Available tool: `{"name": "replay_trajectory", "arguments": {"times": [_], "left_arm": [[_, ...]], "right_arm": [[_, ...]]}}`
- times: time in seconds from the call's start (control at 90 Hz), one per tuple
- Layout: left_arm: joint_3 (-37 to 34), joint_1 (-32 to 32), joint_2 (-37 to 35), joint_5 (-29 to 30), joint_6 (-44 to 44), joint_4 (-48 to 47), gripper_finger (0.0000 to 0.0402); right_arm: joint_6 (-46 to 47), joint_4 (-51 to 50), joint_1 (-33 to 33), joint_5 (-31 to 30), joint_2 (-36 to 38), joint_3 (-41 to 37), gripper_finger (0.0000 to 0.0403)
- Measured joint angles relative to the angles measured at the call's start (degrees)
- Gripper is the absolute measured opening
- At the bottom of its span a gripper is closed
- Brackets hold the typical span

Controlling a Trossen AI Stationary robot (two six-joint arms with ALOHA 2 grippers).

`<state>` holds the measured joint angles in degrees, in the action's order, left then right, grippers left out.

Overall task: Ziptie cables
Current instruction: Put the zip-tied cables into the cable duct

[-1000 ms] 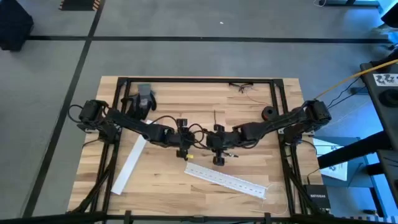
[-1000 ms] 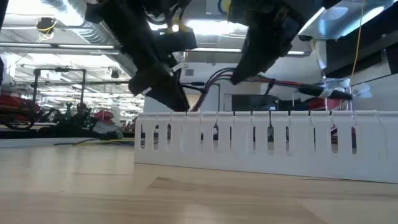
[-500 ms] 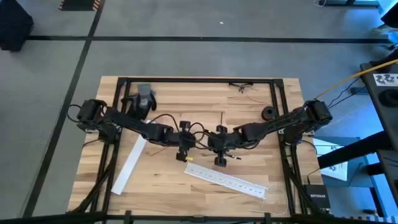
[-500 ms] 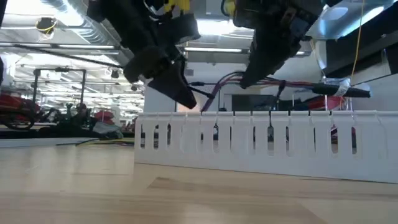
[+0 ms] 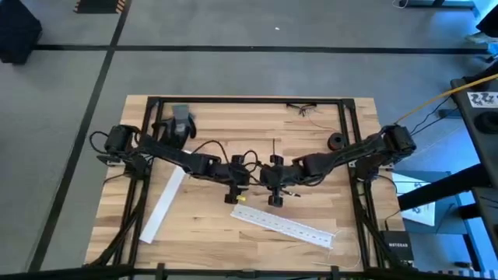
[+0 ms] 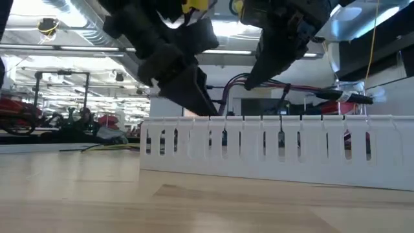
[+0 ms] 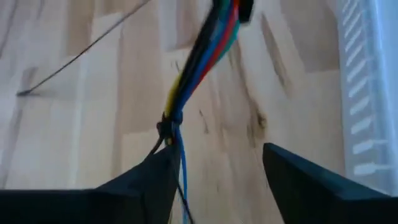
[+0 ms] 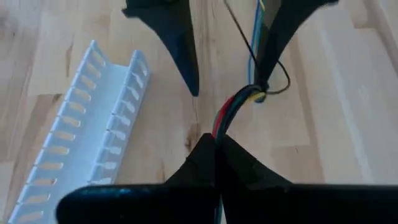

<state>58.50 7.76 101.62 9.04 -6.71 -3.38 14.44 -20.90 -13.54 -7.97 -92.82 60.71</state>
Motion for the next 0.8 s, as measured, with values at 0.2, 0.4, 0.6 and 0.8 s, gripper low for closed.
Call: {"name": "replay_trajectory", "arguments": {"times": [0.2,0.4,0.6,0.8], "left_arm": [[0.02,-0.44,2.1,2.64,-1.69,3.51,0.0227],[0.0,0.31,-0.2,10.5,0.28,-4.32,0.0219],[0.12,2.03,-3.38,12.35,0.56,-3.64,0.0219],[-3.61,-0.98,0.62,12.13,-4.4,9.16,0.0215]], "right_arm": [[0.04,0.38,0.0,0.0,-0.01,0.0,0.0001],[0.47,-1.27,0.0,0.12,-0.02,0.0,0.0001],[0.5,-1.93,0.02,0.97,-0.02,0.0,0.0001],[0.49,-1.58,0.07,0.98,-0.02,0.0,0.0001]]}}
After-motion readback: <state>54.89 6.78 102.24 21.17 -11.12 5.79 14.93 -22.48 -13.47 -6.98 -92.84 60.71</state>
